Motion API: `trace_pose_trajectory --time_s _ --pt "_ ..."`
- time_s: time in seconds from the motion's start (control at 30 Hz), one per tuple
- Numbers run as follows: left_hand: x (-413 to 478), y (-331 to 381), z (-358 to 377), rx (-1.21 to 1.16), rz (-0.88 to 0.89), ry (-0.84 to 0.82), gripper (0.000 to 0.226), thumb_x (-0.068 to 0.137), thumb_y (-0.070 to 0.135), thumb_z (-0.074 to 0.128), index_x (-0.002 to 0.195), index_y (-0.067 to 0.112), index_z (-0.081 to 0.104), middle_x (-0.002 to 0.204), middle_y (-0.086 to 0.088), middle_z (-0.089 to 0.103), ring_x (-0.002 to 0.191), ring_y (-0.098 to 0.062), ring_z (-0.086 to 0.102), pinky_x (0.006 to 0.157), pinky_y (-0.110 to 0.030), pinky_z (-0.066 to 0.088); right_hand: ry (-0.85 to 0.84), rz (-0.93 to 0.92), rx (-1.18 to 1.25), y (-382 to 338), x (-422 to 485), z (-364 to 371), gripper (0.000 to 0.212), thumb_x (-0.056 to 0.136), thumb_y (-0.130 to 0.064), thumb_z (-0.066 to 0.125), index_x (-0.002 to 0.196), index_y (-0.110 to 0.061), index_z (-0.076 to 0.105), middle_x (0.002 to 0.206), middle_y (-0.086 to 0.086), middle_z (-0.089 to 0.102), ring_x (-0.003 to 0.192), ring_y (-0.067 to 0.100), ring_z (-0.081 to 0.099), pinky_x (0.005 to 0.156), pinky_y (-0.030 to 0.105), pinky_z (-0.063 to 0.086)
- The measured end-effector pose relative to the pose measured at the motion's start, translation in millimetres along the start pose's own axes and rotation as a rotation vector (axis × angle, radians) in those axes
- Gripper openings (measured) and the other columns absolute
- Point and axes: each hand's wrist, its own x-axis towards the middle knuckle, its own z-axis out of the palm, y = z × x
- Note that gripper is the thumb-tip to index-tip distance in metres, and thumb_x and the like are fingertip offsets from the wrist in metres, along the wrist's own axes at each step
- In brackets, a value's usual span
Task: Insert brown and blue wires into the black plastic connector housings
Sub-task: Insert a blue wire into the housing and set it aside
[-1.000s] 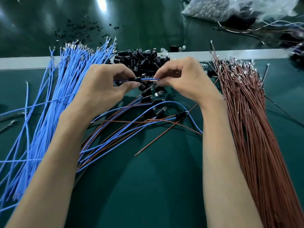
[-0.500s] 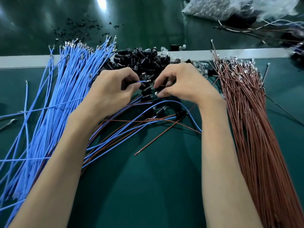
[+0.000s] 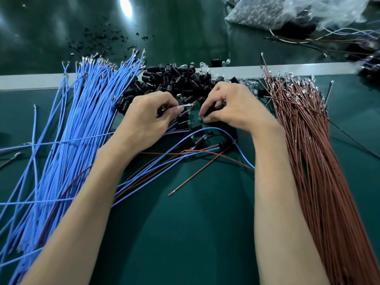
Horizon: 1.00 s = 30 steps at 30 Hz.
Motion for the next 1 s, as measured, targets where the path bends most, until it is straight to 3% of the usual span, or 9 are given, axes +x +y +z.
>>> trace_pose_trajectory --time_s 0.13,0.2,0.27,0.33,0.47,0.6,0.73,0.87,1.0 --pt "-1.5 0.2 6.2 -0.078 -0.058 0.004 0.011 0.091 0.015 0.063 0.087 0.005 0.068 0.068 0.012 0.057 0.060 0.002 0.049 0.062 -0.012 0.037 0.037 -0.014 0.000 3.0 1.0 -0.8 0.023 0.069 -0.010 0.083 0.081 -0.029 0.075 0.084 -0.015 0.051 0.083 0.010 0.053 0.072 0.007 0.041" --pt "-1.5 0.0 8.5 -0.131 -0.090 0.002 0.010 0.092 0.013 0.062 0.087 0.005 0.067 0.067 0.016 0.056 0.057 0.008 0.050 0.060 -0.009 0.037 0.064 -0.029 -0.013 6.4 1.6 -1.3 0.019 0.073 -0.011 0.080 0.083 -0.027 0.075 0.086 -0.015 0.051 0.084 0.006 0.052 0.071 0.003 0.038" --pt "-1.4 -0.2 9.0 -0.178 -0.112 0.003 0.009 0.093 0.012 0.061 0.089 0.006 0.066 0.070 0.011 0.060 0.057 0.005 0.052 0.061 -0.013 0.043 0.114 -0.034 0.032 9.6 1.2 -1.8 0.016 0.079 -0.010 0.074 0.083 -0.025 0.072 0.087 -0.015 0.055 0.080 0.002 0.052 0.070 0.003 0.036" --pt "-1.8 0.2 8.7 -0.212 -0.127 0.000 0.007 0.093 0.013 0.059 0.090 0.010 0.066 0.073 0.005 0.064 0.056 0.000 0.052 0.060 -0.017 0.047 0.163 -0.023 0.165 10.7 0.9 -2.0 0.019 0.086 -0.005 0.065 0.082 -0.023 0.064 0.087 -0.005 0.066 0.077 0.006 0.059 0.074 0.011 0.042" --pt "-2.0 2.6 8.5 -0.292 -0.162 -0.011 0.009 0.094 0.016 0.058 0.088 0.013 0.065 0.075 0.000 0.065 0.057 0.001 0.056 0.057 -0.011 0.045 0.141 -0.054 0.375 5.0 -1.5 -1.3 0.028 0.092 0.000 0.054 0.088 -0.026 0.063 0.077 -0.001 0.066 0.062 0.006 0.061 0.070 0.019 0.050" --pt "-0.6 3.7 7.3 -0.340 -0.215 0.019 0.010 0.093 0.017 0.060 0.087 0.011 0.066 0.075 0.000 0.065 0.058 -0.004 0.059 0.055 -0.018 0.050 0.066 -0.072 0.470 -7.4 -1.6 6.6 0.026 0.090 0.002 0.058 0.104 -0.016 0.070 0.079 -0.001 0.069 0.064 0.000 0.062 0.069 0.012 0.049" --pt "-0.5 3.1 4.0 -0.320 -0.221 0.019 0.007 0.091 0.017 0.064 0.090 0.011 0.067 0.065 0.002 0.061 0.052 0.000 0.057 0.054 -0.012 0.045 0.035 -0.088 0.575 -15.5 -2.3 10.8 0.013 0.087 -0.010 0.068 0.099 -0.013 0.073 0.082 0.000 0.072 0.069 0.004 0.063 0.071 0.015 0.049" --pt "-1.4 2.3 0.6 -0.275 -0.225 -0.015 0.007 0.085 0.021 0.071 0.089 0.017 0.068 0.069 0.006 0.065 0.061 -0.005 0.059 0.065 -0.019 0.048 0.087 -0.134 0.548 -18.6 0.4 14.7 0.006 0.083 -0.010 0.072 0.089 -0.011 0.074 0.067 -0.005 0.068 0.060 0.002 0.058 0.064 0.013 0.046" --pt "-1.1 0.5 -10.8 -0.299 -0.272 -0.099 0.013 0.085 0.024 0.071 0.097 0.022 0.066 0.093 -0.005 0.071 0.090 -0.023 0.068 0.090 -0.039 0.053 0.145 -0.109 0.536 -14.7 3.5 17.1 0.002 0.084 -0.012 0.072 0.085 -0.013 0.074 0.066 0.000 0.066 0.058 0.002 0.057 0.063 0.014 0.046"
